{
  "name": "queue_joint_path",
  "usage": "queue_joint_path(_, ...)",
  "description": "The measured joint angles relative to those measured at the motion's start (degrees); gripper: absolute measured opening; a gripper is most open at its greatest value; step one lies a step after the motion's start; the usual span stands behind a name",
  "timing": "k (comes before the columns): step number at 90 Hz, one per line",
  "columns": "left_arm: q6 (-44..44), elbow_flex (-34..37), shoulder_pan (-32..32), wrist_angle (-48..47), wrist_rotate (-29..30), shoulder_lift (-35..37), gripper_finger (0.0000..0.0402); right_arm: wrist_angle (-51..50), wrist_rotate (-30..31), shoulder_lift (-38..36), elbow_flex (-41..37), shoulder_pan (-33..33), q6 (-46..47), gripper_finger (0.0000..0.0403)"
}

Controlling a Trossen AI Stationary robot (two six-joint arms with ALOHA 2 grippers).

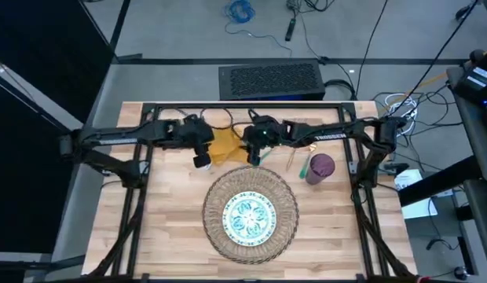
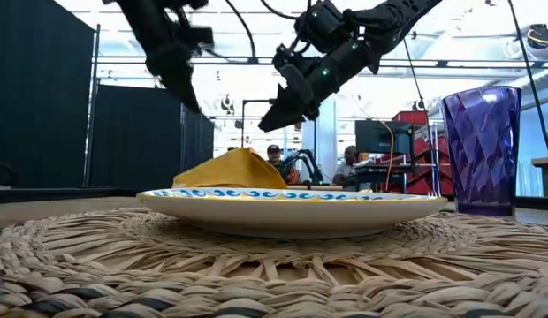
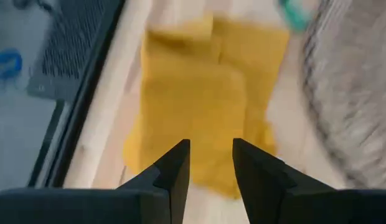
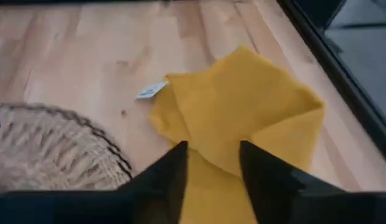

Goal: Set table place
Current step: Fold the yellow table napkin

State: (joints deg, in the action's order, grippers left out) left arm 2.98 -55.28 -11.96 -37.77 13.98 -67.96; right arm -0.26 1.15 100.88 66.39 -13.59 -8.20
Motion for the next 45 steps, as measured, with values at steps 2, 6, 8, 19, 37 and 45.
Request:
queue_joint_path(2, -0.8, 1.1, 0.3, 1.5, 0.4, 1.7, 0.0107, 0.1, 1.5, 0.0, 0.0, 0.2, -0.5, 0.0187)
queue_joint_path(6, -1.9, 3.5, 0.9, 4.4, 1.3, 5.3, 0.0107, 0.2, 5.3, 0.0, 0.0, 0.6, -1.5, 0.0209)
queue_joint_path(8, -2.4, 4.7, 1.0, 5.4, 1.9, 6.9, 0.0107, 0.3, 7.0, 0.0, 0.0, 0.7, -1.9, 0.022)
queue_joint_path(19, -3.1, 10.2, 1.2, 13.9, 5.8, 15.0, 0.0107, 3.0, 11.7, 0.7, 0.0, 0.6, -2.4, 0.0258)
queue_joint_path(37, 2.9, 12.5, 1.2, 24.7, 5.6, 20.4, 0.0107, 6.6, 10.8, 4.3, 0.0, -0.5, 2.1, 0.0274)
queue_joint_path(45, 6.8, 12.5, 1.2, 28.9, 5.5, 20.8, 0.0107, 8.9, 10.6, 5.9, 0.0, -0.6, 3.4, 0.0274)
